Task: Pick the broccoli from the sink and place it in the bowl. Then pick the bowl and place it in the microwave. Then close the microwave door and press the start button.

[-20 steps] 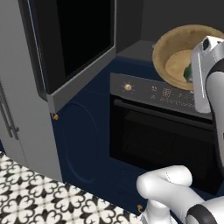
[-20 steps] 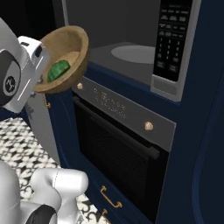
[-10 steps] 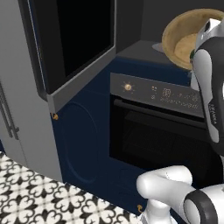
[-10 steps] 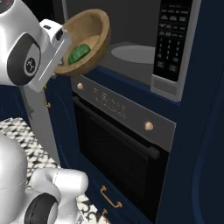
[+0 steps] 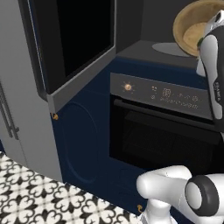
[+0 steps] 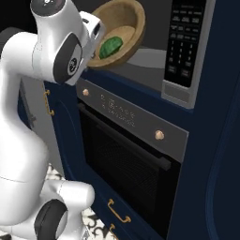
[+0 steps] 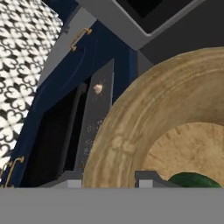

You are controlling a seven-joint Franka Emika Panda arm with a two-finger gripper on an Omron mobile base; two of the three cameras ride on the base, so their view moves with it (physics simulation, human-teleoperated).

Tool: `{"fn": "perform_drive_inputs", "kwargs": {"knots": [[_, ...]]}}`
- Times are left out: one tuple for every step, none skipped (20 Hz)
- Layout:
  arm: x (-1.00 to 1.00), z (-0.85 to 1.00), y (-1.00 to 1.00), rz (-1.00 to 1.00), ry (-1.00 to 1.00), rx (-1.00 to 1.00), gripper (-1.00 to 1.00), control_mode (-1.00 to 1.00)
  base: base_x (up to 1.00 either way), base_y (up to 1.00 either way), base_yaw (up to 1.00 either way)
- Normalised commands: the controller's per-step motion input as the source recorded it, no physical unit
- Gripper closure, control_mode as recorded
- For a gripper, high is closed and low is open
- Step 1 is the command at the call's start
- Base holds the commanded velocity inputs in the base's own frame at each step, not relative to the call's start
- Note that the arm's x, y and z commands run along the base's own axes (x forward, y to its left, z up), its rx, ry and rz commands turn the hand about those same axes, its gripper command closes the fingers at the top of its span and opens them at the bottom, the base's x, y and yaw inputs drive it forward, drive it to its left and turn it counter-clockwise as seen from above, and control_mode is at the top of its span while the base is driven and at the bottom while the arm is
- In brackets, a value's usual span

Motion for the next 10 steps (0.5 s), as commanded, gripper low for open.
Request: {"fn": "perform_drive_inputs", "kwargs": {"knots": [[0.64,0.00,-0.11,0.00,-0.01,0.00,1.00,-1.00,0.00,0.00,0.00],[0.66,0.00,-0.09,0.00,0.00,0.00,1.00,-1.00,0.00,0.00,0.00],[0.69,0.00,-0.08,0.00,0.00,0.00,1.00,-1.00,0.00,0.00,0.00],[0.70,0.00,-0.09,0.00,0.00,0.00,1.00,-1.00,0.00,0.00,0.00],[0.71,0.00,-0.11,0.00,0.00,0.00,1.00,-1.00,0.00,0.00,0.00],[0.71,0.00,-0.12,0.00,0.00,0.00,1.00,-1.00,0.00,0.00,0.00],[0.65,0.00,-0.16,0.00,0.00,0.00,1.00,-1.00,0.00,0.00,0.00],[0.62,0.00,-0.16,0.00,0.00,0.00,1.00,-1.00,0.00,0.00,0.00],[0.63,0.00,-0.16,0.00,0.00,0.00,1.00,-1.00,0.00,0.00,0.00],[0.63,-0.01,-0.17,0.00,0.00,0.00,1.00,-1.00,0.00,0.00,0.00]]}}
